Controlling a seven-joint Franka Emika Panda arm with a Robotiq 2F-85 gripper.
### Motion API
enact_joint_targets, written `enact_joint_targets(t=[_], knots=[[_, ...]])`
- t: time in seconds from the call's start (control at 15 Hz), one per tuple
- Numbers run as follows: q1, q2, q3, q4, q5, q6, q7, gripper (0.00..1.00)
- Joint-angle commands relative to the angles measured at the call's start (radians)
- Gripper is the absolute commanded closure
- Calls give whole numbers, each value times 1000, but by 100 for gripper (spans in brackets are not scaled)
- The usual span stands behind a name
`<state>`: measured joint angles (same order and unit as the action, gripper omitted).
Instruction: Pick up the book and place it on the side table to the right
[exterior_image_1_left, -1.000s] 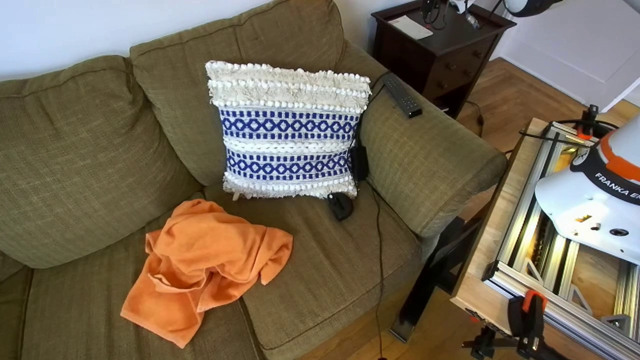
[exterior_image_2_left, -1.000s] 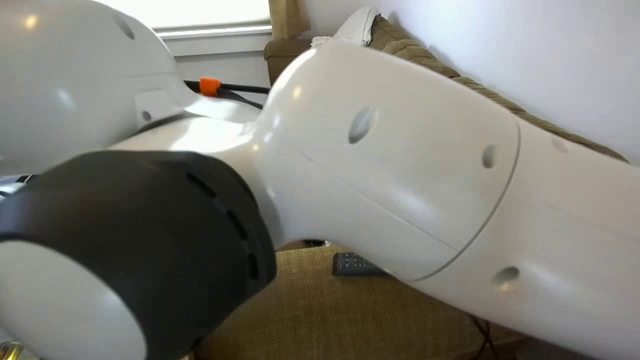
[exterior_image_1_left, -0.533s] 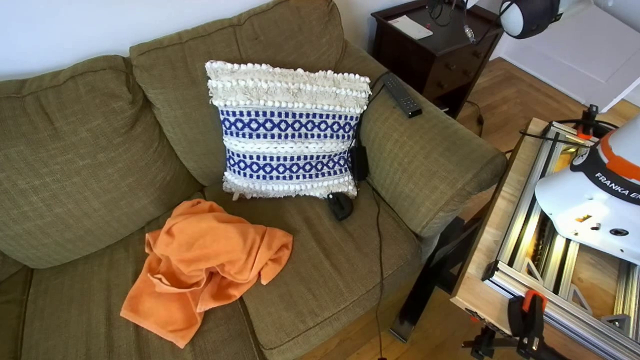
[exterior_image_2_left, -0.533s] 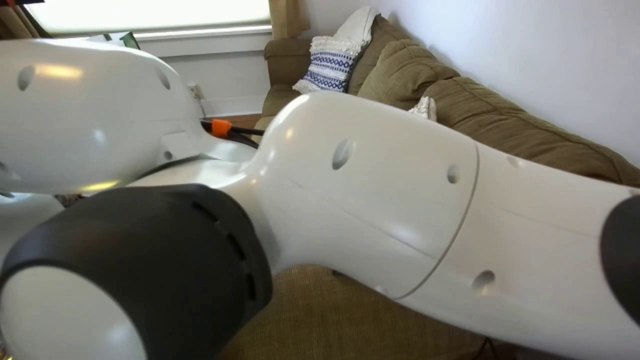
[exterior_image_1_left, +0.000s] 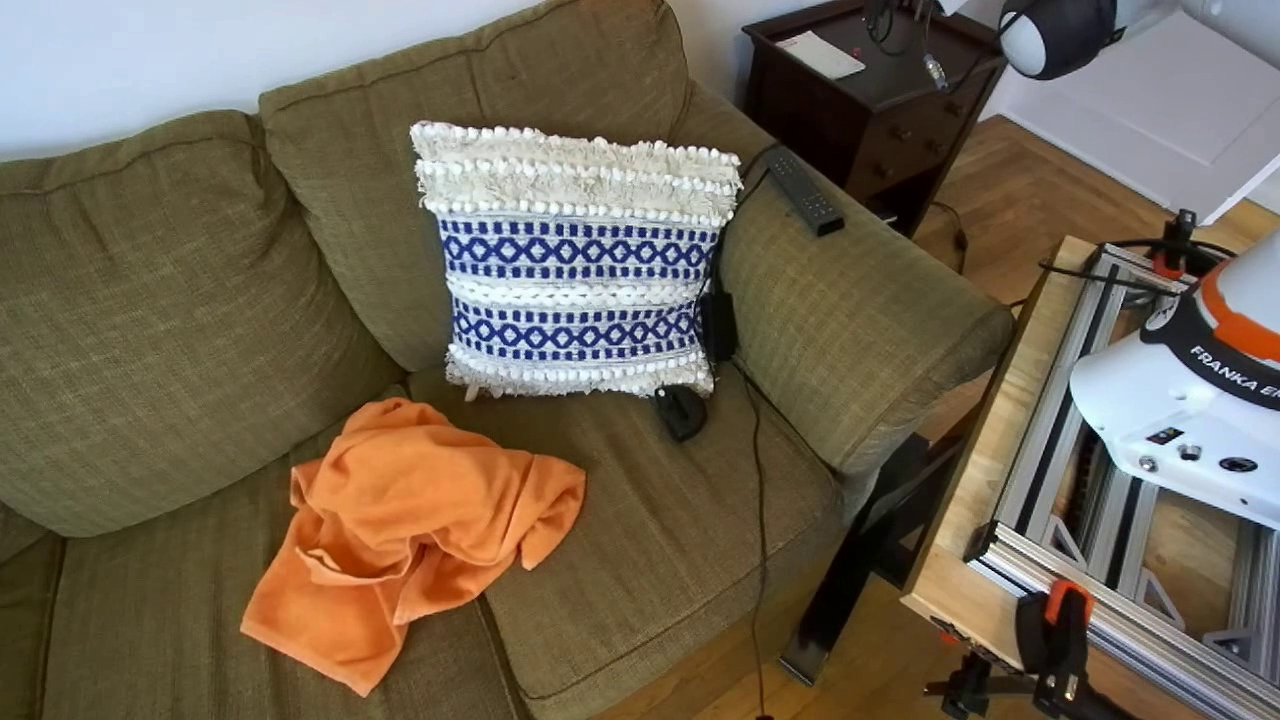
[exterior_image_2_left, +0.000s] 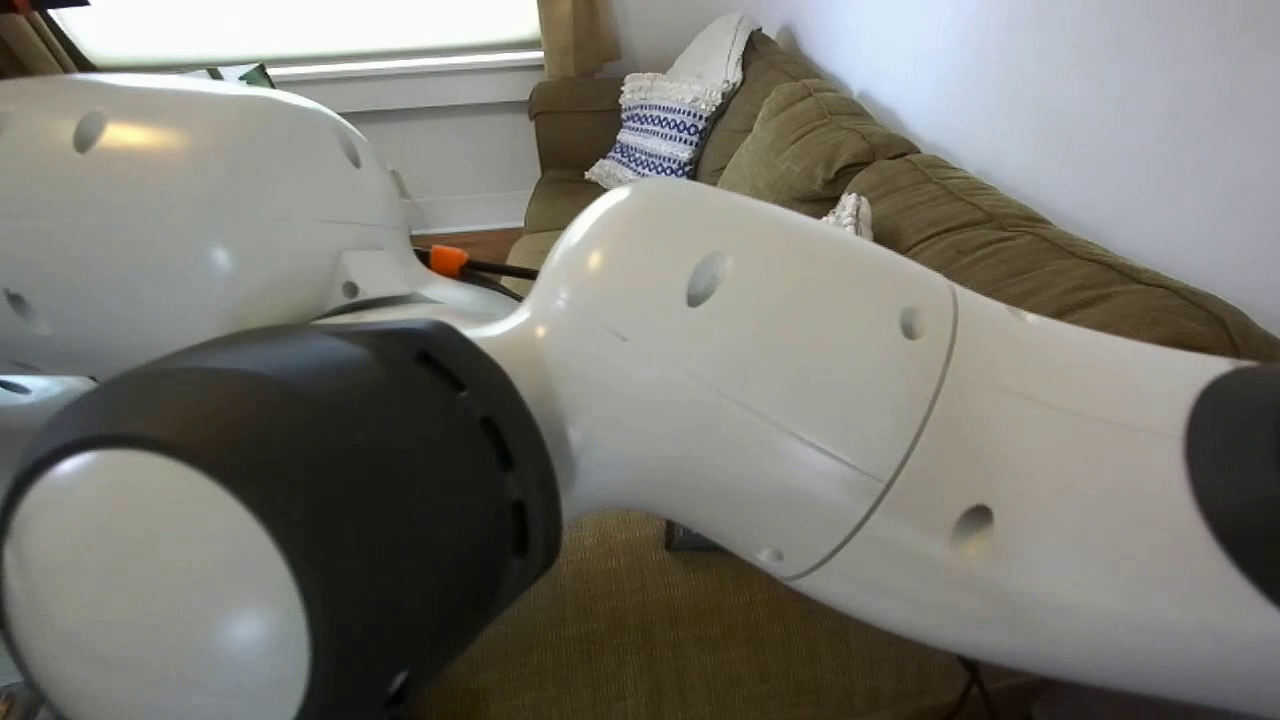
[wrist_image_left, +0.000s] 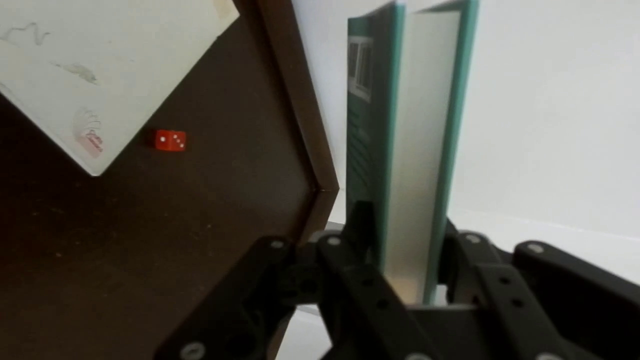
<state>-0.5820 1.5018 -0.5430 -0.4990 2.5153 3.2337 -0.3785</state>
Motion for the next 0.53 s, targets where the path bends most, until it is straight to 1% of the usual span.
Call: enact_joint_targets(t=[0.0, 0.13, 0.47], knots=[[44, 1, -29, -76, 0, 12, -5, 93], [63, 2, -34, -117, 0, 11, -7, 93], [85, 4, -18, -196, -1, 5, -29, 93]])
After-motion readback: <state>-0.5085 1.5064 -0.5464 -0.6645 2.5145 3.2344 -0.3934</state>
